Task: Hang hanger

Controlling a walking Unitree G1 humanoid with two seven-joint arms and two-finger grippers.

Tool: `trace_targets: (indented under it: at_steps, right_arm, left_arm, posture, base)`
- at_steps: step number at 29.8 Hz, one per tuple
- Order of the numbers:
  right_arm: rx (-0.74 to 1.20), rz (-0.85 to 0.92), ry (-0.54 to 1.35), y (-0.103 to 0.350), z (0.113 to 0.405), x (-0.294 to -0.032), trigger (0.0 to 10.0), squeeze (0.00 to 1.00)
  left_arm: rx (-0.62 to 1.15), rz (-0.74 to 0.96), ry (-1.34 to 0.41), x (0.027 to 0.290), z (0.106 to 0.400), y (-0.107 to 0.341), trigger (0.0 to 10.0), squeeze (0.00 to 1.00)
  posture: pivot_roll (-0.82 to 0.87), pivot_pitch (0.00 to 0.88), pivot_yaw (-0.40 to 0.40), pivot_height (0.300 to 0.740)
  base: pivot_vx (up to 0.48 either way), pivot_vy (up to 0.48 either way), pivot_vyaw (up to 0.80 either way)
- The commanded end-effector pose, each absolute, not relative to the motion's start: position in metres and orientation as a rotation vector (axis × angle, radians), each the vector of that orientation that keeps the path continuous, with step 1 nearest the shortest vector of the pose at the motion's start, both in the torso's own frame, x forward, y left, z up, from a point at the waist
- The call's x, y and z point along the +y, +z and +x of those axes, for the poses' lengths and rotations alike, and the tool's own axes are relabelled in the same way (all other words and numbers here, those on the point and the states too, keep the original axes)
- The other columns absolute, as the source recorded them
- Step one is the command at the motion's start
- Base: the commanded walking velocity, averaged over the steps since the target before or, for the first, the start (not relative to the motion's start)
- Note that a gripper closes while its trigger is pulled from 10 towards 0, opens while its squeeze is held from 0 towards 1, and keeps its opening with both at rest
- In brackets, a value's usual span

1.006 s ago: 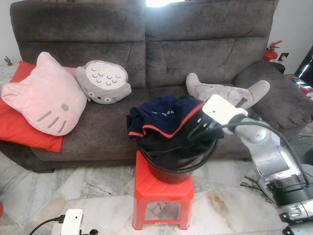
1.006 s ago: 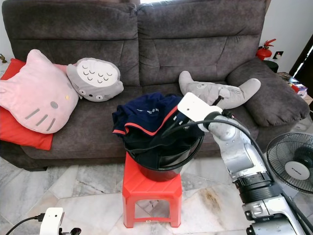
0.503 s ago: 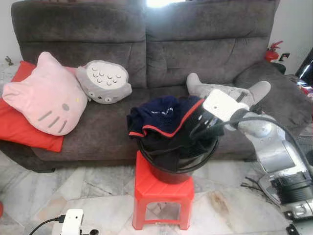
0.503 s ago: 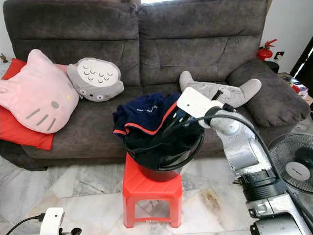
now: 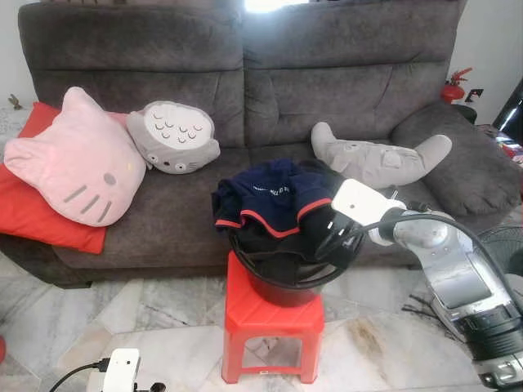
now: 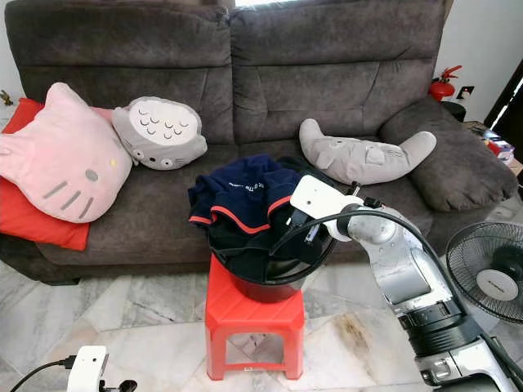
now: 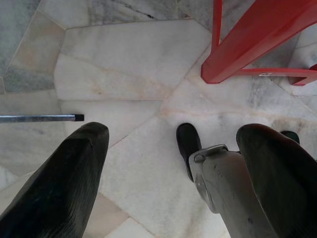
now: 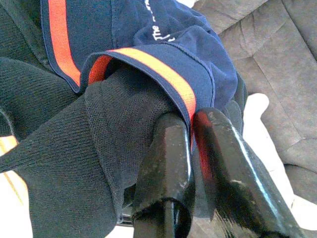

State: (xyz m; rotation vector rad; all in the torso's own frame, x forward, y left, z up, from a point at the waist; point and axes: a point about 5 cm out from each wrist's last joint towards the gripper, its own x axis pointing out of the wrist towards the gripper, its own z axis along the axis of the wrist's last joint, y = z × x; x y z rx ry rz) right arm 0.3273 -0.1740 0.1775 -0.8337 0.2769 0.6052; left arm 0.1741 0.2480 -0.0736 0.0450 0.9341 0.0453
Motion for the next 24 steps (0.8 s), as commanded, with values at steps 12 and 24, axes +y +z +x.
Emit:
trace_targets:
  at_steps: [12,24]
  right_arm:
    - [0.278,-0.895,0.701,0.192,0.317,-0.171,10.0,1.0]
    - [0.335,-0.922,0.693,0.185,0.316,-0.176,10.0,0.0]
  left_arm:
    - [0.963,0.051,0.032,0.249,0.172,-0.075,10.0,0.0]
    - [0.964,0.051,0.032,0.25,0.171,-0.075,10.0,0.0]
  posture:
    - [-0.23,0.0,0.02,0.74]
    - [-0.23,0.0,0.02,0.74]
  base:
    - [0.0,0.0,0.0]
    - [0.0,0.0,0.0]
